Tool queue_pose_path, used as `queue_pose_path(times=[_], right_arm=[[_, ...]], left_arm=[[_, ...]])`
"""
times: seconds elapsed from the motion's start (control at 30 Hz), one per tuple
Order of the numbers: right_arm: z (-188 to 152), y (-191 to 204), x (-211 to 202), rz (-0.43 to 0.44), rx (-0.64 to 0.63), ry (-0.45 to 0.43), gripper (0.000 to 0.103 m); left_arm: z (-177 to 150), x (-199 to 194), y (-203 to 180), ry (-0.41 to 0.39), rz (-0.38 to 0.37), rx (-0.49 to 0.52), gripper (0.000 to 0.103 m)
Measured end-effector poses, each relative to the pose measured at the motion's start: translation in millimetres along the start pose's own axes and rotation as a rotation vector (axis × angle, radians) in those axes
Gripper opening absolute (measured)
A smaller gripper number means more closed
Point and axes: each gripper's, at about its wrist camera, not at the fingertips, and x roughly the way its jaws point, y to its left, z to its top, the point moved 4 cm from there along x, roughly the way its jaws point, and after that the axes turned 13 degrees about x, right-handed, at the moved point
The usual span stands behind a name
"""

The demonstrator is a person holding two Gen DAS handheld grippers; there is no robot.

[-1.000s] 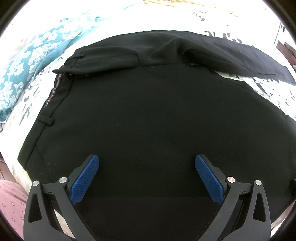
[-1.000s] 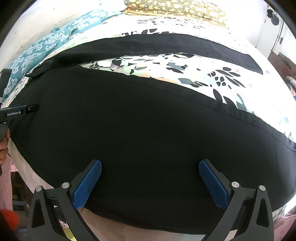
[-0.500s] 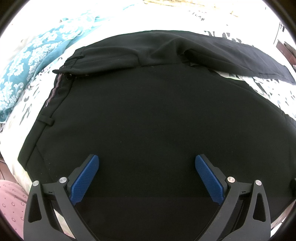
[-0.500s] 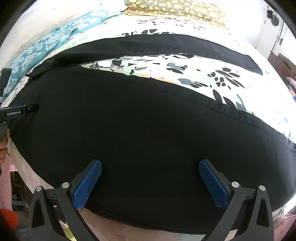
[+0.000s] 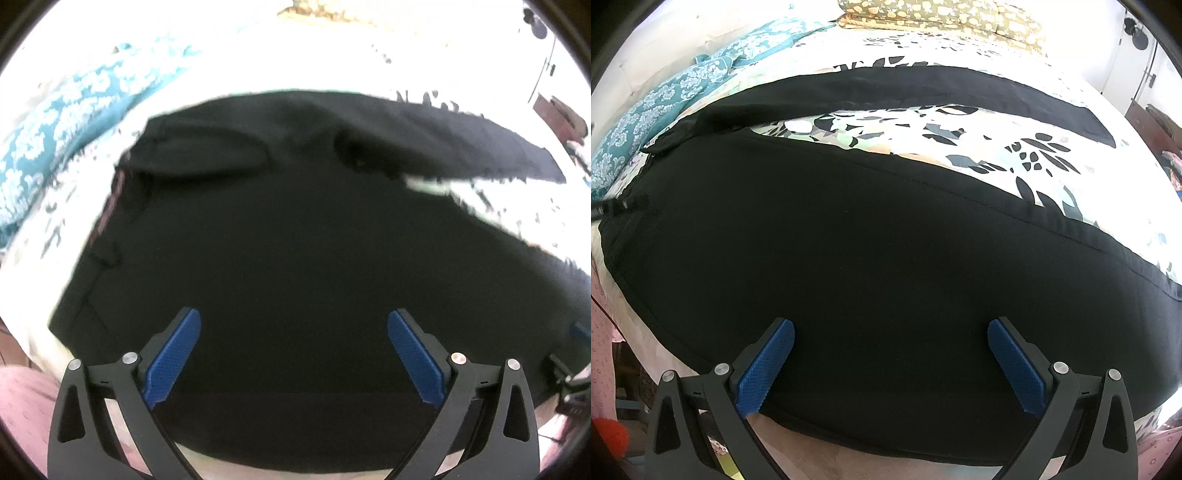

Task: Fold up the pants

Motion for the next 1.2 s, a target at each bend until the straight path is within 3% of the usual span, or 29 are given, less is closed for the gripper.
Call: queue_pose_path(times=[0.23,0.33,0.4,0.57,0.6,0.67,0.77,0.9,0.97,1.1,1.2], right_arm=[[2.2,-0.4,-0.9,0.008,-0.002,0.013,0.103],[10.4,-3.1,-7.2,0.048,0.006,0.038,0.103],[25.3,-14.7,-22.0,0.102,0.059,-0.009,0.102],[106.5,-86.0,-60.6,0.104,0.143,-0.192,0.103],[125.0,-100.3,-63.1,0.085,0.136,-0.209,0.103],[174.4,-143.1,-63.2,0.033,0.137,-0.25,0.103],[246.1,-207.8,-43.5,-0.012,0.179,-0.26,0.103],[333.6,-297.8,29.5,-0.05,0.376,-0.088,0.103],[361.3,-324.8,58.6,-0.07,0.457,-0.056,0.103],[388.2,-337.9,94.3,-0.055,0.509,-0.065,0.103],[402.3,-327.0,124.9,-0.117,0.45,-0.058,0.102]], left_arm=[[66.0,8.9,38.7,-0.048,0.038,-0.085,0.102],[104.1,15.3,45.5,-0.126,0.071,-0.109,0.102],[117.1,35.2,50.3,-0.101,0.099,-0.117,0.102],[98.9,104.2,75.0,0.035,0.197,-0.209,0.103],[89.7,112.7,76.3,0.023,0.177,-0.226,0.103],[79.9,111.0,70.4,-0.072,0.221,-0.192,0.103],[77.7,113.4,67.8,-0.079,0.236,-0.18,0.103],[75.4,113.7,63.2,-0.101,0.253,-0.175,0.103],[76.4,114.2,60.7,-0.105,0.266,-0.169,0.103],[77.9,114.1,58.3,-0.117,0.274,-0.168,0.102],[77.6,115.9,58.1,-0.118,0.278,-0.167,0.102]])
